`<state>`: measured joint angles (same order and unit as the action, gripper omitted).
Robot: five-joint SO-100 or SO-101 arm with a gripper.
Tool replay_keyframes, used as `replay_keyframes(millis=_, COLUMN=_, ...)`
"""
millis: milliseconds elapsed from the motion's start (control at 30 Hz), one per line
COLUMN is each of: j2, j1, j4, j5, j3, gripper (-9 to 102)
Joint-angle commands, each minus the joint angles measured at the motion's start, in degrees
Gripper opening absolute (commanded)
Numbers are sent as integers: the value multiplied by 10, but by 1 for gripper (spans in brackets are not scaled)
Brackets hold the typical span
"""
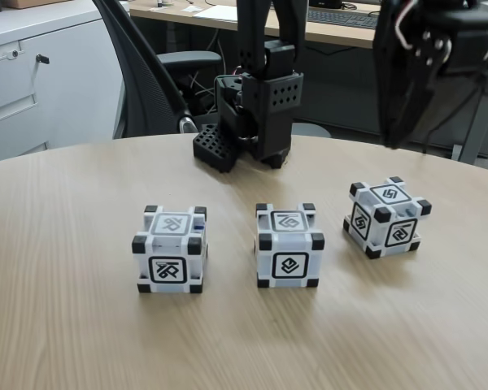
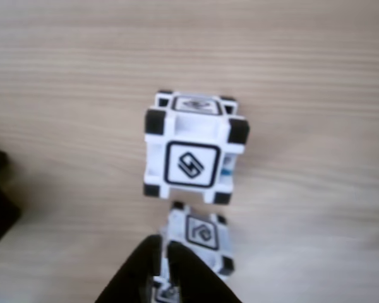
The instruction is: Stack cubes from left to right.
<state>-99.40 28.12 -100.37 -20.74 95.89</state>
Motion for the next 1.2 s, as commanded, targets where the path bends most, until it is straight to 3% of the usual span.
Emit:
replay_keyframes(millis=0, j2=4, j1=-15, j4=4, j5=-7, j3=-13, gripper=0)
replay_keyframes(millis=233, j2=4, j1=-57, j4=4, j5=25, j3=-14, gripper=11)
replay_keyframes(millis=567, j2=4, j1=-60, j4=4, j5=56, j3=-14, gripper=53)
replay_keyframes(millis=1167, j2=72, j1=-49, j4=3, j5=-18, j3=-5, gripper=53)
